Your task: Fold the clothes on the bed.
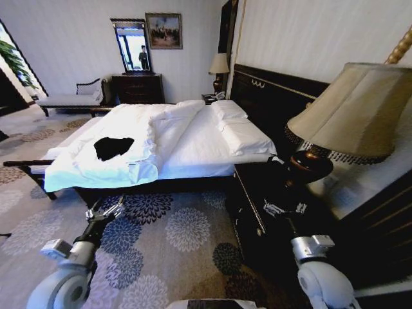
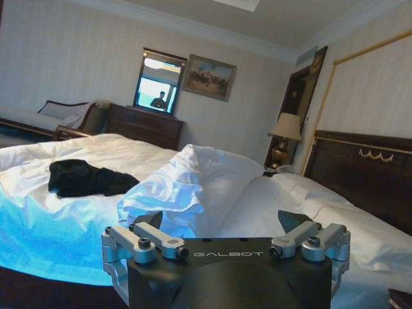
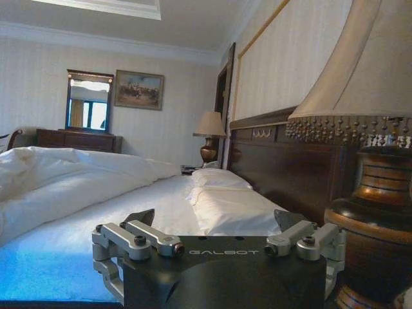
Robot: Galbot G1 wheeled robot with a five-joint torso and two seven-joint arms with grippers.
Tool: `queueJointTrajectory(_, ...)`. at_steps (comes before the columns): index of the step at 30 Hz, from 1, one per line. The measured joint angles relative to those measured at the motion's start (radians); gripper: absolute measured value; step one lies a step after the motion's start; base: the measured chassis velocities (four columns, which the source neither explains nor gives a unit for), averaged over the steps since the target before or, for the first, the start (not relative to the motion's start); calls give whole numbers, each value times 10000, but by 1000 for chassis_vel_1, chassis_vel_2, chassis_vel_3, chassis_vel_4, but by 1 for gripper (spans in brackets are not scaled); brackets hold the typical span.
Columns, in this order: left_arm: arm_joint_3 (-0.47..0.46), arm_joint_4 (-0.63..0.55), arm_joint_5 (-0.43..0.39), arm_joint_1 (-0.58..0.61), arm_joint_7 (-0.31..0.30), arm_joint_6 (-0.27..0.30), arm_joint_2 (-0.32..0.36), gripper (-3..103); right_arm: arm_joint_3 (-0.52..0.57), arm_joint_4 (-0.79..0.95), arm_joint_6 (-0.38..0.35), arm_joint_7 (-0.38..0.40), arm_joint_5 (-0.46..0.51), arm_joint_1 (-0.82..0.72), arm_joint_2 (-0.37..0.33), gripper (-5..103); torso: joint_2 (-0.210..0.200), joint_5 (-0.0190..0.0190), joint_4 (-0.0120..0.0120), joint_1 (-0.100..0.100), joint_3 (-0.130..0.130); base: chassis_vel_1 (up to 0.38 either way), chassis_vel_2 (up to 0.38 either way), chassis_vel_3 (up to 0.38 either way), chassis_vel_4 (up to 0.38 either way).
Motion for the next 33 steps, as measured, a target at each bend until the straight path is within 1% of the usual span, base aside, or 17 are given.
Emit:
queueJointTrajectory(2,25,31,326,90,42,-134,-102,100,-177,-24,220,40,-254,-85,168,100,0,-1,0,-1,-1,0,0,0,0)
queueJointTrajectory(4,30,54,394,92,45,-152,-125,100,-207,-30,277,44,-308,-112,206,100,0,-2,1,-1,-1,0,0,0,0)
queueJointTrajectory(7,20,163,604,-27,39,-184,-295,100,-298,-78,737,-52,-647,-385,392,100,0,-3,-2,0,0,0,0,0,0)
queueJointTrajectory(14,47,58,724,59,43,-224,-435,100,-319,-2,847,-116,-843,-558,598,100,0,-2,0,-1,0,0,0,0,0)
queueJointTrajectory(18,130,50,880,176,69,-395,-568,100,-373,48,950,-116,-947,-796,726,100,0,-2,0,-1,0,0,0,0,0)
queueJointTrajectory(20,172,52,1086,197,-56,-418,-646,100,-371,55,1022,-145,-956,-903,771,100,0,-2,-1,-1,0,0,0,0,0)
queueJointTrajectory(22,203,59,1583,245,-199,-408,-679,100,-364,55,1071,-206,-989,-947,786,100,0,-1,0,-1,0,0,0,0,0)
queueJointTrajectory(23,203,59,1583,245,-199,-408,-679,100,-364,55,1071,-206,-989,-947,786,100,0,-1,0,-1,0,0,0,0,0)
queueJointTrajectory(25,263,60,2124,258,-296,-423,-697,100,-401,47,1096,-267,-1059,-949,787,100,0,-2,0,-1,0,0,0,0,0)
queueJointTrajectory(29,280,69,2283,174,-337,-513,-721,100,-470,25,1099,-297,-1094,-933,795,100,0,-1,0,-1,0,0,0,0,0)
queueJointTrajectory(31,274,178,2388,120,-326,-777,-727,100,-481,-11,1100,-317,-1110,-929,801,100,0,-2,-1,-1,0,0,0,0,0)
queueJointTrajectory(33,274,201,2394,117,-322,-808,-727,100,-483,-21,1100,-331,-1110,-929,797,100,0,-2,0,-1,0,0,0,0,0)
